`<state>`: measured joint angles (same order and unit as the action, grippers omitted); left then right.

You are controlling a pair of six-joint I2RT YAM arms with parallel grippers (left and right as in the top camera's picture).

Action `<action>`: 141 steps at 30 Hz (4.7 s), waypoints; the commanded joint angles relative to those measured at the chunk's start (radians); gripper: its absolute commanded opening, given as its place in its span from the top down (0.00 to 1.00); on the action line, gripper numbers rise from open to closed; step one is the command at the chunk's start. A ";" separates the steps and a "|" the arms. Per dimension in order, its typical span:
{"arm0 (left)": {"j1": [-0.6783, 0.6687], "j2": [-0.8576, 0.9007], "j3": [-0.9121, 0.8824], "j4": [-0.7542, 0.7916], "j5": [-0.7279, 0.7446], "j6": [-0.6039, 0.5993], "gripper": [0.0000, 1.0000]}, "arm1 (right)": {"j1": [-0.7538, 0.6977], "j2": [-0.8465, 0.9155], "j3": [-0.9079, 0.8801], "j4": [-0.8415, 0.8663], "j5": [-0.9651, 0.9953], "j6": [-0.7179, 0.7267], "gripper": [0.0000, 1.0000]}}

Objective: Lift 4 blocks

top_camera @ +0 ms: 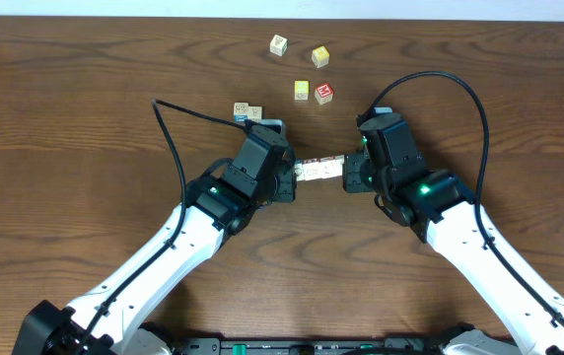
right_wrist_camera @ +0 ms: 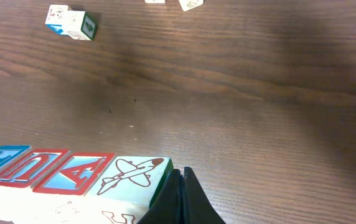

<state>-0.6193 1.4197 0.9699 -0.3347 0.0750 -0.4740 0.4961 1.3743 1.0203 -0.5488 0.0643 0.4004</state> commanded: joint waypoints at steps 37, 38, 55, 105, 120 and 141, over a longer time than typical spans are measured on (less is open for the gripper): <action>-0.096 0.006 0.066 0.055 0.188 -0.018 0.93 | 0.097 0.087 0.044 0.117 -0.398 0.056 0.99; -0.096 0.006 0.066 0.055 0.185 -0.018 0.93 | 0.097 0.087 0.044 0.117 -0.398 0.056 0.99; -0.096 0.074 0.066 0.091 0.208 -0.048 0.93 | 0.093 0.087 0.044 0.083 -0.349 0.047 0.99; -0.082 0.075 0.066 0.138 0.254 -0.062 0.93 | 0.055 0.099 0.043 0.104 -0.413 0.070 0.99; -0.082 0.079 0.066 0.143 0.253 -0.061 0.93 | 0.035 0.102 0.031 0.104 -0.414 0.070 0.99; -0.082 0.116 0.066 0.155 0.253 -0.062 0.93 | 0.035 0.159 0.031 0.127 -0.436 0.070 0.99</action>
<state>-0.6209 1.5372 0.9699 -0.2539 0.0074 -0.5282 0.4686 1.5162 1.0218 -0.4751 0.0227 0.4404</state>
